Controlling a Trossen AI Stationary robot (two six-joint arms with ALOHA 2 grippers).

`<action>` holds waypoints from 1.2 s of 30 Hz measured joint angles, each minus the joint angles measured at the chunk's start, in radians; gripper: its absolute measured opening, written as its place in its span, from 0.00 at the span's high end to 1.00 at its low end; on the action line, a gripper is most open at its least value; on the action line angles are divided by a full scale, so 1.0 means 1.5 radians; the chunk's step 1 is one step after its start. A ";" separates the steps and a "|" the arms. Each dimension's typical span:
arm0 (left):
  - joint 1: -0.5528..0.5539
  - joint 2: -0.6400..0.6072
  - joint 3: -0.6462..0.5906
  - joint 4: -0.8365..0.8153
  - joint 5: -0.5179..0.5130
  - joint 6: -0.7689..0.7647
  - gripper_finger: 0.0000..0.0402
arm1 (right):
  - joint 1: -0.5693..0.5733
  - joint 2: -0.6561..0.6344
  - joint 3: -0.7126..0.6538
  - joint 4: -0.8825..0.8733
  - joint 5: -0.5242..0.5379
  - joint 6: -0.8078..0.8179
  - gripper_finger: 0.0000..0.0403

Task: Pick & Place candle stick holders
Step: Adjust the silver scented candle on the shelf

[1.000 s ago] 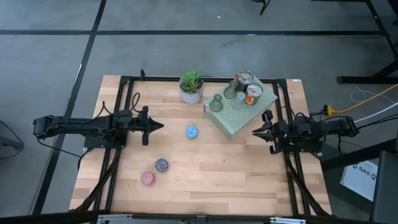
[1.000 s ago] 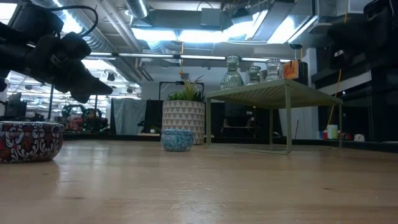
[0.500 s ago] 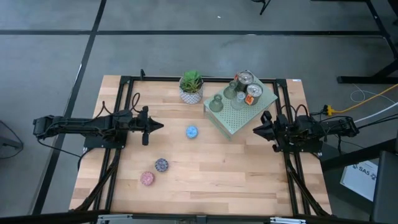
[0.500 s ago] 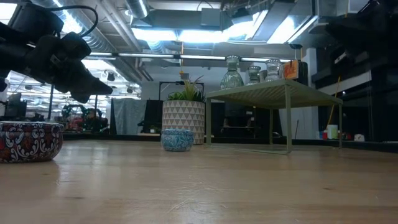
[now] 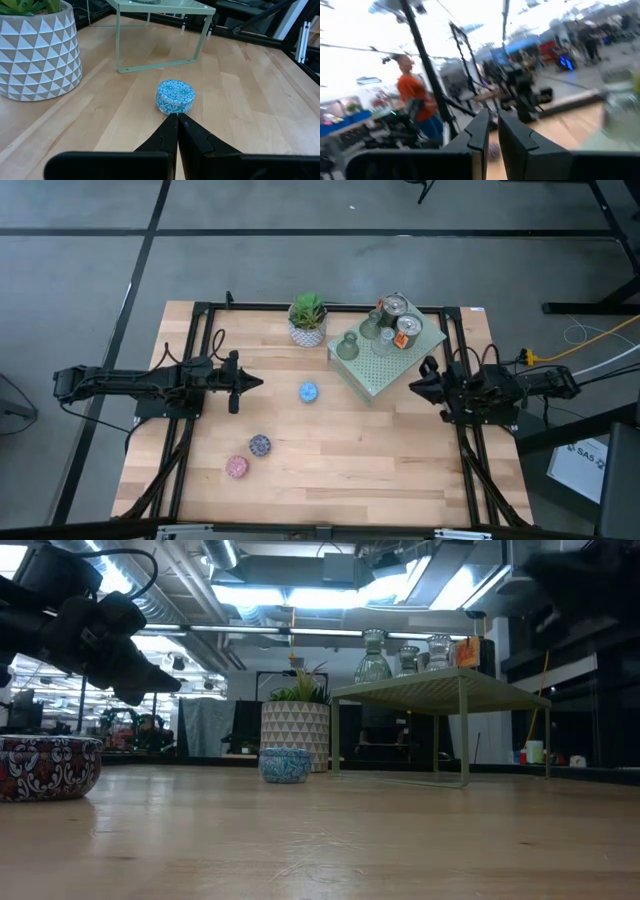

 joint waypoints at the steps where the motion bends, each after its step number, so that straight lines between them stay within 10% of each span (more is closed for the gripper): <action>1: 0.000 0.000 0.000 0.000 0.000 0.000 0.99 | 0.000 0.008 0.000 0.026 -0.013 0.000 0.89; 25: 0.000 0.000 0.000 0.000 0.000 0.000 0.99 | 0.000 0.421 0.379 -0.163 -0.059 -0.236 0.89; 36: 0.000 0.000 0.000 0.000 0.000 0.000 0.99 | -0.001 0.494 0.600 -0.505 0.393 -0.205 0.89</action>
